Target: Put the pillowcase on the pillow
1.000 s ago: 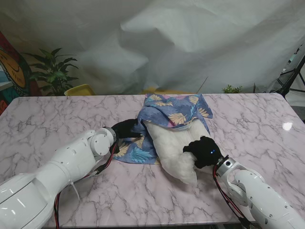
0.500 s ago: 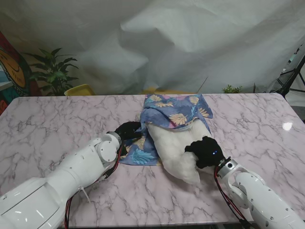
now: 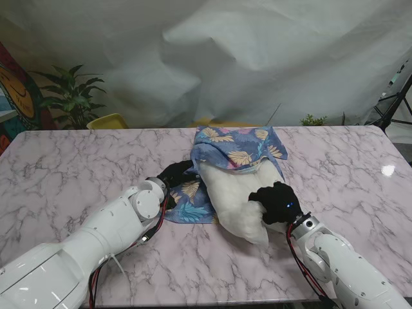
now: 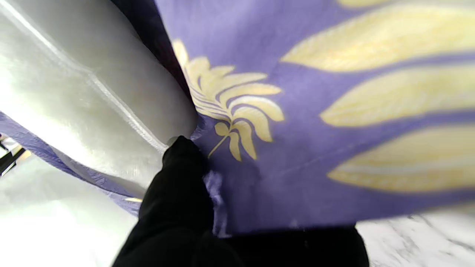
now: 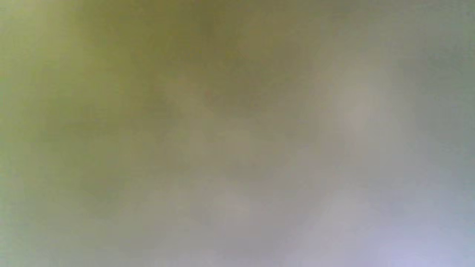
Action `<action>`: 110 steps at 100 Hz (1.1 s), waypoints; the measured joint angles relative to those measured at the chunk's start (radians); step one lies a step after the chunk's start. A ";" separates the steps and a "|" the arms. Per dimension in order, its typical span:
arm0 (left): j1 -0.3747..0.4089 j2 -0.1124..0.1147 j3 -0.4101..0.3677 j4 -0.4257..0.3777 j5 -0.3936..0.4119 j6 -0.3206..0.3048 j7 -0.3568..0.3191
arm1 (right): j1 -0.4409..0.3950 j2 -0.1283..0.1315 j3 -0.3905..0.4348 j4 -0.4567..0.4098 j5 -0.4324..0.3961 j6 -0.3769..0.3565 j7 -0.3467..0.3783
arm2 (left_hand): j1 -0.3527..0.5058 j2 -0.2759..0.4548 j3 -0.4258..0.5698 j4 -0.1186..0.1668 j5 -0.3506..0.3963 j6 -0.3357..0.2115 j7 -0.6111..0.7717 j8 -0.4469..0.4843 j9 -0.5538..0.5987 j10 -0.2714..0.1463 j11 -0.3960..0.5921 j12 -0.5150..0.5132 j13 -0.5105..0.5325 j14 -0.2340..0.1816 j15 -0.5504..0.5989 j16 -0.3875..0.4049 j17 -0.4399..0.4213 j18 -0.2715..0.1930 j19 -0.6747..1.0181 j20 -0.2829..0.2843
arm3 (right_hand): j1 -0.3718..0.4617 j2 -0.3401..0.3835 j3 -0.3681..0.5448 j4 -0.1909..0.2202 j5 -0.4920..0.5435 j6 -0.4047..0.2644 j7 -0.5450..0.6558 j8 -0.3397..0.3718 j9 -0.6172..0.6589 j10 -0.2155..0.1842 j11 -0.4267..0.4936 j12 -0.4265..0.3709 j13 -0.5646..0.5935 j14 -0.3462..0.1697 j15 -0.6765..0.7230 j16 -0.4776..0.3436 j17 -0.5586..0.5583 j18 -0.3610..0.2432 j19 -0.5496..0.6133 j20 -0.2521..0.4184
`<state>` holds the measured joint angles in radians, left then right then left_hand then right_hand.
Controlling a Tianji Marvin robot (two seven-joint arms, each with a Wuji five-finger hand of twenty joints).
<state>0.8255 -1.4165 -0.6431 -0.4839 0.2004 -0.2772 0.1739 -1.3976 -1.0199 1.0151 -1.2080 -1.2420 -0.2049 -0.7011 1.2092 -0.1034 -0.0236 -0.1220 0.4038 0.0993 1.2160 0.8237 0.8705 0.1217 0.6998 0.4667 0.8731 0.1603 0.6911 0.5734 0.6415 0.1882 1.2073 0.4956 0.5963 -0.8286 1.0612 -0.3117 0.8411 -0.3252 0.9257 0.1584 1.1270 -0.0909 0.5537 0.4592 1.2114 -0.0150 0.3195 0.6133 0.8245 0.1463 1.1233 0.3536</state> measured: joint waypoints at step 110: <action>0.345 0.189 -0.104 -0.650 -0.048 -0.106 -0.102 | 0.106 -0.072 -0.117 0.034 0.078 0.300 -0.157 | 0.010 0.001 0.041 0.031 -0.026 0.093 0.003 0.083 0.097 -0.041 0.413 0.389 0.336 -0.152 0.639 0.394 0.401 -0.149 0.569 0.050 | -0.004 0.060 -0.032 -0.024 -0.059 0.036 0.138 -0.036 -0.039 0.048 0.215 0.049 0.027 -0.054 0.101 0.183 0.151 -0.038 0.077 0.081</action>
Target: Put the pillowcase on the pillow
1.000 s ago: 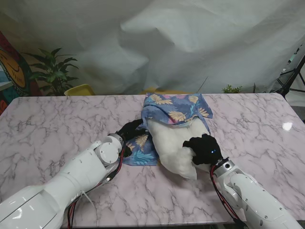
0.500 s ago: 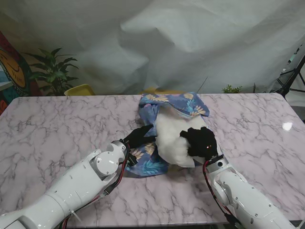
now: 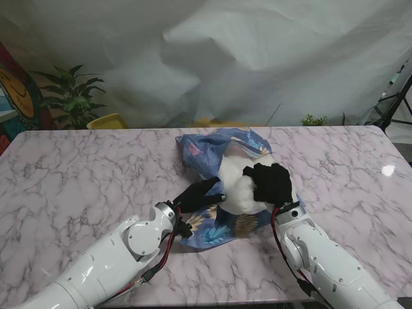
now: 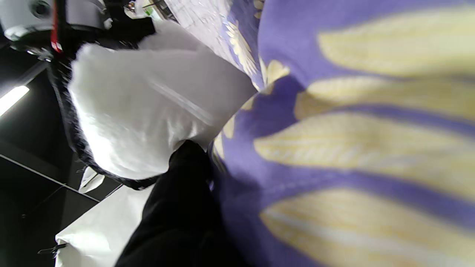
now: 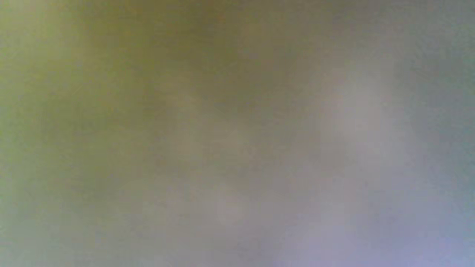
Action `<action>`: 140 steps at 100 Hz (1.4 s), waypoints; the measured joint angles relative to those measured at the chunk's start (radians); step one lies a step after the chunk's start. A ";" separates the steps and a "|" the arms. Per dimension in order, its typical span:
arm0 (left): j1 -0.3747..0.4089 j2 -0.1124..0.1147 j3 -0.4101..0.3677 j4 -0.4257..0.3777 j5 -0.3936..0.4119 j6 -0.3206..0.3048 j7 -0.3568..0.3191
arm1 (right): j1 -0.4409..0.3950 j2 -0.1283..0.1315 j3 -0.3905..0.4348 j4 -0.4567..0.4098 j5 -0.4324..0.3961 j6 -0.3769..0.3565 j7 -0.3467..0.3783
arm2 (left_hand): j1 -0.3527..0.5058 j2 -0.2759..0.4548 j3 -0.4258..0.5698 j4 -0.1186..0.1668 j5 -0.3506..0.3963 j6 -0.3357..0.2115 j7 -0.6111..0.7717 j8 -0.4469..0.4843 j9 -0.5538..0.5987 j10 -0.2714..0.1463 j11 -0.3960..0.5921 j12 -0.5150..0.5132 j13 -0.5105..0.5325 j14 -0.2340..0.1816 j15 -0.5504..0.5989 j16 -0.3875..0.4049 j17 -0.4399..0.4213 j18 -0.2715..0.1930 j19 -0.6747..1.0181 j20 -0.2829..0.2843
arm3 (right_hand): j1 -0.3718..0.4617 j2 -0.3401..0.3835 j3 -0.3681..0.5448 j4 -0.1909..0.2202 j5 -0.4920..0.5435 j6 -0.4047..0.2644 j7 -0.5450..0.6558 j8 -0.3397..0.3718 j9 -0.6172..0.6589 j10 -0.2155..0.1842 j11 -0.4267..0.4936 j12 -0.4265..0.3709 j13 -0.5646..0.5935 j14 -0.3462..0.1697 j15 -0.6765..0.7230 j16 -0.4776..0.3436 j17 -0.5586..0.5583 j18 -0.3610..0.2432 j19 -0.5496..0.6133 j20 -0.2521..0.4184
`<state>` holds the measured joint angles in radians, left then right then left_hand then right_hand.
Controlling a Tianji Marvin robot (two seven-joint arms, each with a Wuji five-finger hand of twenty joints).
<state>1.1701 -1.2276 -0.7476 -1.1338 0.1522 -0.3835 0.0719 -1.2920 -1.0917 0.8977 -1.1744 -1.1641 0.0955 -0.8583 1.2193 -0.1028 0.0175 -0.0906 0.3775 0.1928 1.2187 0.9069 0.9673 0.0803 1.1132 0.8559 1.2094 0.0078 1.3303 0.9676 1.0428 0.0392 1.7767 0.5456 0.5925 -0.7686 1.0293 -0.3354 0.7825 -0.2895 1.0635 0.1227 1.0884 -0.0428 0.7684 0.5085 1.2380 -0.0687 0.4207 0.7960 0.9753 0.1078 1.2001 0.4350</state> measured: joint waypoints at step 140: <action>0.096 0.028 -0.001 -0.082 -0.249 -0.153 -0.151 | 0.265 -0.196 -0.273 0.450 0.333 0.140 -0.172 | 0.001 0.000 0.002 0.000 -0.010 0.023 -0.010 -0.033 0.008 -0.003 0.000 0.005 0.002 -0.003 0.015 0.000 0.003 -0.002 0.011 0.002 | -0.061 -0.001 0.005 -0.001 0.039 0.061 0.015 0.000 0.013 -0.004 0.060 0.040 0.000 -0.017 0.199 0.059 0.051 -0.048 0.113 0.080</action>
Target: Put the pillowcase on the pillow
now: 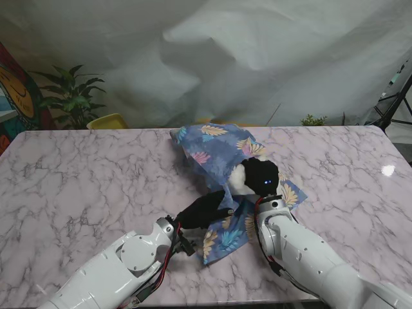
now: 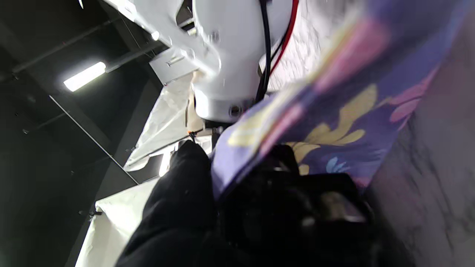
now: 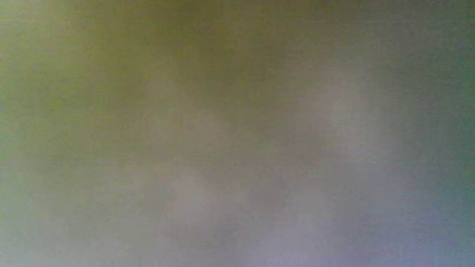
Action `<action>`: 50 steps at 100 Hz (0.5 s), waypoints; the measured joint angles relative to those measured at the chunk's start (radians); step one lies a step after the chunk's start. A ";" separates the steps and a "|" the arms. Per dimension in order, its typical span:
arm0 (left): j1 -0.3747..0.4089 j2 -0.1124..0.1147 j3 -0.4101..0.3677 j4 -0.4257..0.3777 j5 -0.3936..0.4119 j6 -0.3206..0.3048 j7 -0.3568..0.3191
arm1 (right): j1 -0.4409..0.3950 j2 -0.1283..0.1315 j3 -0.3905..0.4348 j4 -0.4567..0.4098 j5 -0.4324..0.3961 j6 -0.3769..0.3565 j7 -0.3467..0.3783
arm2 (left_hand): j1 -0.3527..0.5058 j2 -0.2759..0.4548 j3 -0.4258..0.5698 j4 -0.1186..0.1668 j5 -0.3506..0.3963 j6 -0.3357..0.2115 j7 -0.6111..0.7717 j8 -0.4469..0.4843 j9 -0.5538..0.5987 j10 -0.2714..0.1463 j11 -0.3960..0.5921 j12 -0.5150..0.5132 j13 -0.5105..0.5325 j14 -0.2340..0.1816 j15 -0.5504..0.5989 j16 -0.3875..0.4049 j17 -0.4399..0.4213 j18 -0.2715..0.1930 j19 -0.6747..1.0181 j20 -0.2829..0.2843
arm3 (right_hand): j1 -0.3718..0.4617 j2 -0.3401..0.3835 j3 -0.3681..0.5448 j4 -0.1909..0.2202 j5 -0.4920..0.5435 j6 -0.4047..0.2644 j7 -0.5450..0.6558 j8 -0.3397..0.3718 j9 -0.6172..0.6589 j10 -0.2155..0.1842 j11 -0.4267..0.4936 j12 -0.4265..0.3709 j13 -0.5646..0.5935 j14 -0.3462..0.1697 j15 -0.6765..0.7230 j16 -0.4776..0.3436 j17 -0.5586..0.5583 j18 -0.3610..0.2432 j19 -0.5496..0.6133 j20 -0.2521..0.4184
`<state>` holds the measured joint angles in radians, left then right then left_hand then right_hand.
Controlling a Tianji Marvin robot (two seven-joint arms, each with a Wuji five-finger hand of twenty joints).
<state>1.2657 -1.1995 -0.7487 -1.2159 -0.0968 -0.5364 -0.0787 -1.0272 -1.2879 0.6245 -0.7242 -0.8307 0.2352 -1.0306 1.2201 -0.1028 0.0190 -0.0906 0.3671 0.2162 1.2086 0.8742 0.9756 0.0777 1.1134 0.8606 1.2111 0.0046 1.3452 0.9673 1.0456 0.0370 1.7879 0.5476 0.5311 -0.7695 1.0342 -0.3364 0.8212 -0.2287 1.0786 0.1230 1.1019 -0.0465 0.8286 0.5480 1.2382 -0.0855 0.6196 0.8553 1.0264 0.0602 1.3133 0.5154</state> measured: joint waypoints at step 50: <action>0.002 -0.001 0.074 0.029 0.017 -0.102 -0.003 | -0.026 -0.041 0.119 -0.071 0.059 0.110 -0.027 | 0.001 0.000 0.012 0.000 -0.038 0.000 -0.018 -0.002 0.000 0.000 0.000 0.000 0.000 -0.001 0.003 0.000 0.000 -0.001 0.001 0.000 | 0.000 -0.031 0.001 0.000 0.043 0.001 0.011 0.003 0.016 -0.001 0.032 0.038 0.000 0.000 0.099 0.014 0.009 0.000 0.045 0.010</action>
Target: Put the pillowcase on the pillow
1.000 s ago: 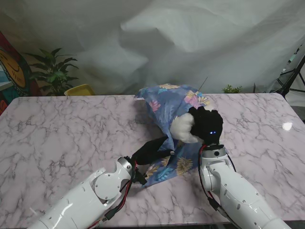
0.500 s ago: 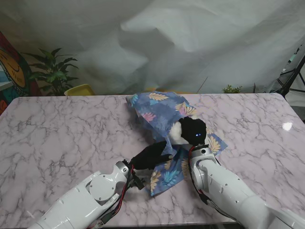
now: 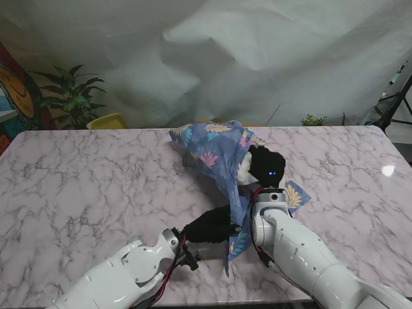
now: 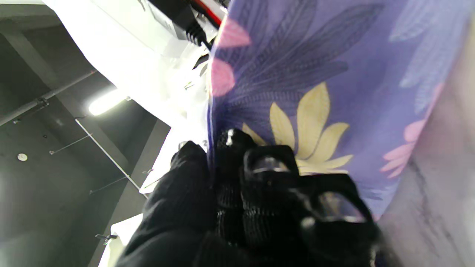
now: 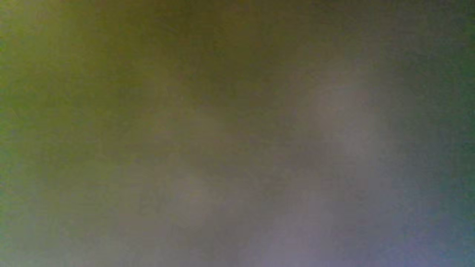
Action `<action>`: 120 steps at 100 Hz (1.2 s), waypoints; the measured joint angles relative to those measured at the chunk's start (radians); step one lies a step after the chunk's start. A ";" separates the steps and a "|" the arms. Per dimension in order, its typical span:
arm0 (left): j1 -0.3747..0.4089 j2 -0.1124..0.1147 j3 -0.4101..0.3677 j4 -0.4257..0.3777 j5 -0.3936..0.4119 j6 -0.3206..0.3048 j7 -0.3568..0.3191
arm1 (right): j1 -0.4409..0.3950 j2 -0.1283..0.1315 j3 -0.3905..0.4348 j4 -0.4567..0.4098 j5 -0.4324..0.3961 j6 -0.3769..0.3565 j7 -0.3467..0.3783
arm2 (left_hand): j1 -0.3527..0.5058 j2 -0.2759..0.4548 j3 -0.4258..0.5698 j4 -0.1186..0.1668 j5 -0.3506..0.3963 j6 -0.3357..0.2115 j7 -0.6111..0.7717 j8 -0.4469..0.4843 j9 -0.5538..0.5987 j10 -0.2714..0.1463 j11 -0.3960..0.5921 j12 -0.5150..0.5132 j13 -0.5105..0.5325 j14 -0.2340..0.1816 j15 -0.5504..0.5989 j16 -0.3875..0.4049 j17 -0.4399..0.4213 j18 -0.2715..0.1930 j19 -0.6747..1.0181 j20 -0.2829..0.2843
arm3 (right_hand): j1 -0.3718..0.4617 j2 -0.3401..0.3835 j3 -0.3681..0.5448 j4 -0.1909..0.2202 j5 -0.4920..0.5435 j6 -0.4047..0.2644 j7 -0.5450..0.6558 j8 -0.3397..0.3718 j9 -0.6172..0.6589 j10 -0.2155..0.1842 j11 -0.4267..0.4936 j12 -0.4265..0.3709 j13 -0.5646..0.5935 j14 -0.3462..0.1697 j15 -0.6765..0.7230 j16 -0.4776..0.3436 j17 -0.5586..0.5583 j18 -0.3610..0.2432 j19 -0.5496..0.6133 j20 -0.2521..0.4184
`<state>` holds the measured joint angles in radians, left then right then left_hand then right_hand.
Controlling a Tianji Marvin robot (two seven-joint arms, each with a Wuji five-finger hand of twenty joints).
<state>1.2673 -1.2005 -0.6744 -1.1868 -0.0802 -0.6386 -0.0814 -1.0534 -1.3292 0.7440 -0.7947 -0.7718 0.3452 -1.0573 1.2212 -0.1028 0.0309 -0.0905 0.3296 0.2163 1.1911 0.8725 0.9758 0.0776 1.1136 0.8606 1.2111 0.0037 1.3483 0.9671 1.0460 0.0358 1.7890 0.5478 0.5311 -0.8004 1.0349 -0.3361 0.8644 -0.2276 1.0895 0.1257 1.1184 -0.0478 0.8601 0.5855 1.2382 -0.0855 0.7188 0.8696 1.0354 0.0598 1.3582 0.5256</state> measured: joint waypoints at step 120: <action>-0.028 0.030 -0.261 -0.126 0.535 0.174 0.237 | 0.026 0.156 -0.176 -0.014 -0.241 -0.423 0.144 | -0.206 0.051 -0.027 0.029 0.147 -0.220 -0.551 -0.423 -0.545 0.017 -0.714 -0.388 -0.855 0.163 -0.978 -0.403 -0.970 0.087 -0.977 0.037 | -0.431 0.294 -0.148 0.114 -0.414 0.144 -0.351 0.208 -0.497 0.044 -0.162 -0.159 -0.349 0.080 -0.347 -0.423 -0.628 0.164 -0.326 -0.061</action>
<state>1.2389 -1.1705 -0.9350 -1.3131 0.4550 -0.4648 0.1554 -1.0278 -1.1727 0.5677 -0.8090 -1.0132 -0.0774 -0.9134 1.0155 -0.0517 0.0040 -0.0611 0.4767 -0.0035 0.6401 0.4500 0.4303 0.0942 0.4000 0.4728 0.3560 0.1663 0.3708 0.5644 0.0758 0.1225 0.8117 0.5849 0.1002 -0.5066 0.8864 -0.2223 0.4504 -0.0834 0.7382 0.3334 0.6214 -0.0035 0.6985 0.4265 0.8895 -0.0056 0.3722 0.4469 0.4074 0.2243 1.0326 0.4642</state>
